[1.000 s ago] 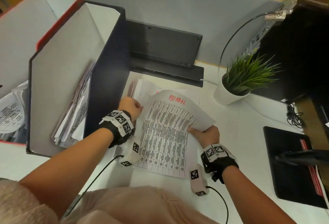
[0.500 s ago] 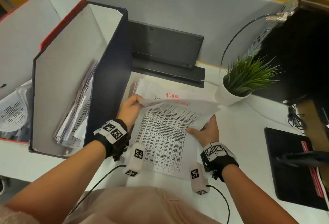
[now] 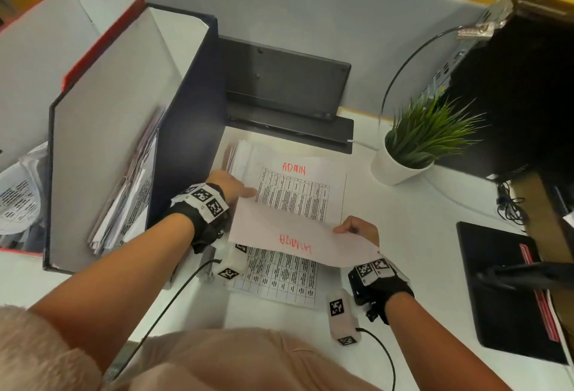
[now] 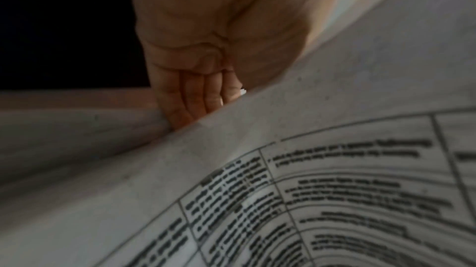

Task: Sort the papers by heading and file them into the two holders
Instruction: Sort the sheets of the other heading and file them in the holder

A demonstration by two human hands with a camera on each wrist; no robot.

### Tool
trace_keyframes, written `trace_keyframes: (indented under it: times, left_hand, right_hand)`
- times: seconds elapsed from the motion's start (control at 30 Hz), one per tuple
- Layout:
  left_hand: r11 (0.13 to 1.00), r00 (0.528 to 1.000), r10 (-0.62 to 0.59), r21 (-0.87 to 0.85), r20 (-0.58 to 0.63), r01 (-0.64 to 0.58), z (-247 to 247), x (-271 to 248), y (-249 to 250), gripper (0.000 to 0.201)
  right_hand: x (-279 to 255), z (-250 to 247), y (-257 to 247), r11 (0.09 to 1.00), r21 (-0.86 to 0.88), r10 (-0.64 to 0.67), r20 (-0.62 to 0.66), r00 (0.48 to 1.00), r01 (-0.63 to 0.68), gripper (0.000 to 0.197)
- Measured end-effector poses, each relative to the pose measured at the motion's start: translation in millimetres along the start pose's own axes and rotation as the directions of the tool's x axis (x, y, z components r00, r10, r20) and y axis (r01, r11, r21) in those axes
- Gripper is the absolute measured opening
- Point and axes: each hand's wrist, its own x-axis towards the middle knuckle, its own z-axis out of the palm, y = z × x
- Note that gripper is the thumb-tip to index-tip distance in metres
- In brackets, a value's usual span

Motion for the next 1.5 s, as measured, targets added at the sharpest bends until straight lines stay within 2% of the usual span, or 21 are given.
trace_keyframes:
  times: [0.1,0.17,0.27,0.33,0.4,0.43,0.5,0.53,0.6,0.7,0.73,0.8,0.93,1.0,1.1,1.17,1.2,1.27,1.33,1.4,1.5]
  left_hand:
    - [1.0,0.999,0.024,-0.001,-0.027,-0.024,4,1,-3,0.029]
    - [0.998,0.996,0.056,0.026,-0.07,-0.055,6,1,-8,0.02]
    - [0.989,0.985,0.14,0.07,-0.102,-0.133,9,3,-14,0.022]
    - [0.979,0.975,0.193,0.091,-0.106,-0.184,10,3,-18,0.026]
    - [0.968,0.963,0.246,0.086,-0.112,-0.237,11,1,-21,0.017]
    - [0.959,0.952,0.281,0.081,-0.125,-0.272,12,0,-22,0.013]
    - [0.945,0.933,0.327,0.047,-0.152,-0.324,13,-4,-26,0.029]
    - [0.939,0.927,0.343,0.032,-0.154,-0.342,14,-6,-28,0.035]
    - [0.926,0.915,0.376,0.025,-0.15,-0.376,15,-10,-32,0.036]
    - [0.908,0.911,0.393,-0.102,-0.125,-0.406,14,-14,-33,0.025]
    - [0.903,0.916,0.386,-0.158,-0.112,-0.4,13,-15,-33,0.021]
    - [0.901,0.929,0.363,-0.228,-0.071,-0.37,11,-17,-32,0.015]
    - [0.91,0.945,0.319,-0.305,0.078,-0.282,8,-17,-32,0.023]
    - [0.907,0.948,0.297,-0.343,0.113,-0.243,6,-16,-32,0.03]
    - [0.899,0.966,0.213,-0.416,0.145,-0.136,7,-14,-28,0.03]
    - [0.871,0.981,0.118,-0.491,0.156,-0.027,7,-13,-23,0.022]
    - [0.85,0.987,0.068,-0.526,0.144,0.018,7,-13,-20,0.022]
    - [0.848,0.997,0.039,-0.53,0.072,0.005,9,-9,-16,0.016]
    - [0.89,0.998,0.063,-0.451,-0.021,-0.065,10,-4,-15,0.017]
    - [0.935,0.997,0.065,-0.345,-0.044,-0.076,12,-1,-16,0.009]
    - [0.968,0.999,0.015,-0.252,0.032,-0.007,12,2,-18,0.038]
  right_hand:
    - [2,-1,0,0.999,0.006,0.045,0.011,0.999,-0.045,0.047]
    - [6,-3,-3,0.993,-0.11,0.054,0.014,0.998,-0.052,0.037]
    - [7,-3,-10,0.995,-0.083,0.047,-0.048,0.998,-0.05,0.031]
    - [5,-1,-9,0.998,0.063,0.007,-0.038,0.999,-0.004,0.041]
    - [4,0,-8,0.963,0.266,0.056,-0.022,0.998,-0.048,0.052]
    - [5,1,-8,0.954,0.292,0.08,-0.015,0.997,-0.072,0.054]
    - [6,0,-7,0.955,0.291,0.076,-0.035,0.997,-0.063,0.052]
    - [6,-1,-7,0.973,0.228,0.032,-0.058,0.998,-0.018,0.051]
    - [7,-4,-3,0.992,-0.043,-0.125,-0.076,0.989,0.122,0.047]
    - [7,-1,2,0.904,-0.383,-0.221,-0.039,0.974,0.19,0.03]
    - [7,0,2,0.904,-0.396,-0.196,-0.054,0.979,0.159,0.026]
    - [7,1,4,0.969,-0.226,-0.123,-0.091,0.988,0.1,0.051]
    - [7,1,1,0.962,-0.182,-0.217,-0.061,0.974,0.203,0.08]
    - [7,2,0,0.966,-0.18,-0.195,-0.028,0.98,0.187,0.075]
    - [4,2,0,0.969,-0.198,-0.158,-0.039,0.987,0.147,0.045]
    - [4,0,2,0.951,-0.245,-0.196,-0.009,0.981,0.188,0.022]
    - [2,-1,1,0.94,-0.27,-0.212,0.017,0.977,0.208,0.018]
    - [4,-3,2,0.94,-0.267,-0.209,0.034,0.977,0.211,0.032]
    - [4,-6,3,0.959,-0.215,-0.185,0.006,0.983,0.182,0.042]
    - [3,-6,5,0.95,-0.219,-0.228,-0.008,0.974,0.221,0.045]
    - [3,-5,6,0.9,-0.332,-0.293,0.018,0.956,0.282,0.042]
